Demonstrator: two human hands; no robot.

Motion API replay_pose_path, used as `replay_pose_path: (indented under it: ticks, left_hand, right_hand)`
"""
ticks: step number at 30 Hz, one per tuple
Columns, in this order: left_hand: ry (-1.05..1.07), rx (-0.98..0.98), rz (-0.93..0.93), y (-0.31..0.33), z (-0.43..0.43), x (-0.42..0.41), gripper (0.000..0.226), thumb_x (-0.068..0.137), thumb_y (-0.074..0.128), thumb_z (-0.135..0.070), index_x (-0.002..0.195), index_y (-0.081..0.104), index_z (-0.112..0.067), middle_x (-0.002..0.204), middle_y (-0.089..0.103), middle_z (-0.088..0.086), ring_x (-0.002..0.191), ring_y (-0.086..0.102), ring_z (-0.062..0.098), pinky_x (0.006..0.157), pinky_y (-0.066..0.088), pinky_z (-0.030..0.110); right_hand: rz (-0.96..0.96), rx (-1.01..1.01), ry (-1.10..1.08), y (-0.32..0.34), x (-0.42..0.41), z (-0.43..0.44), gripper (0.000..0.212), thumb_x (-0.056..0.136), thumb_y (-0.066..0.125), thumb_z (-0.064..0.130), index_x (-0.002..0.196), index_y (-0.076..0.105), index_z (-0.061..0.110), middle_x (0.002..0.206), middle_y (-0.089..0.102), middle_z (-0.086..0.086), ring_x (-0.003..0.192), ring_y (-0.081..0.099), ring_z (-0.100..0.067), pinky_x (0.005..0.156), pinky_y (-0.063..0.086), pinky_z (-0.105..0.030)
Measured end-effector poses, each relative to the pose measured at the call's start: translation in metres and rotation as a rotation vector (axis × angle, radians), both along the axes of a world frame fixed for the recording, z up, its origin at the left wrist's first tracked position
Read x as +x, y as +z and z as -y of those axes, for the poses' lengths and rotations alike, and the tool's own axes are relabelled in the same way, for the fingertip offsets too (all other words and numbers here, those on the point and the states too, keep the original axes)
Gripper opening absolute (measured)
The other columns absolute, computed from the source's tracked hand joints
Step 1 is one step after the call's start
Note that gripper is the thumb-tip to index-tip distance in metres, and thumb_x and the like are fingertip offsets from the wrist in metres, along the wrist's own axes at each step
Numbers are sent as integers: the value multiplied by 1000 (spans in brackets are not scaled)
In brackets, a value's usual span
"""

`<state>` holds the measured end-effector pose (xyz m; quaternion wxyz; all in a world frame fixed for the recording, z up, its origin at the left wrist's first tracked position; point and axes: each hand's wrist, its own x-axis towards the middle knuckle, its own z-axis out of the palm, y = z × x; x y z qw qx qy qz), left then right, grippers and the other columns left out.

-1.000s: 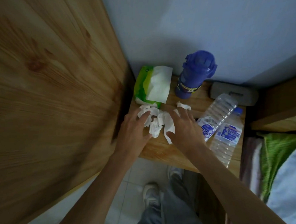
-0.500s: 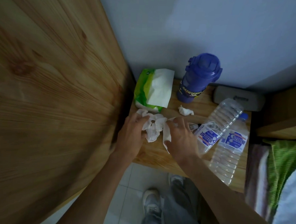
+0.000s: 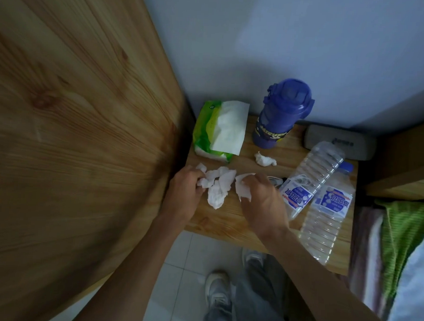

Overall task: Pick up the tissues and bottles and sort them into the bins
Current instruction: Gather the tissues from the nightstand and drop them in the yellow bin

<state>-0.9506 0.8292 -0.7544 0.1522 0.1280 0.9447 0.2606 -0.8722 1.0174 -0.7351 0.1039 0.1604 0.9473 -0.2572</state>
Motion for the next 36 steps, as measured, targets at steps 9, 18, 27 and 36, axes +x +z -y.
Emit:
replay_pose_path:
  ticks: [9, 18, 27, 36]
  left_hand:
    - [34, 44, -47, 69, 1, 10, 21, 95, 74, -10, 115, 75, -18, 107, 64, -6, 95, 61, 5, 82, 57, 22]
    - [77, 162, -147, 223, 11, 40, 12, 96, 72, -14, 106, 75, -20, 99, 62, -10, 90, 60, 3, 76, 50, 17]
    - [196, 266, -209, 401, 33, 119, 12, 91, 79, -15, 101, 75, -20, 94, 65, -8, 86, 61, 3, 73, 46, 11]
    - [556, 261, -388, 526, 87, 206, 20, 89, 83, -17, 109, 79, -14, 91, 68, -11, 79, 66, 2, 71, 51, 11]
  right_hand:
    - [-144, -84, -109, 58, 14, -7, 42, 77, 82, 1, 115, 69, 12, 115, 65, -8, 94, 67, -33, 73, 58, -42]
    - [-378, -172, -203, 201, 46, 6, 34, 79, 84, 5, 110, 73, 10, 109, 68, -6, 90, 65, -24, 74, 50, -29]
    - [-500, -310, -287, 391, 99, 30, 42, 78, 90, 14, 117, 74, 12, 112, 70, 0, 93, 65, -16, 78, 50, -21]
    - [-465, -433, 13, 506, 126, 78, 39, 85, 87, 25, 120, 72, 18, 117, 67, 9, 99, 61, -7, 82, 46, -10]
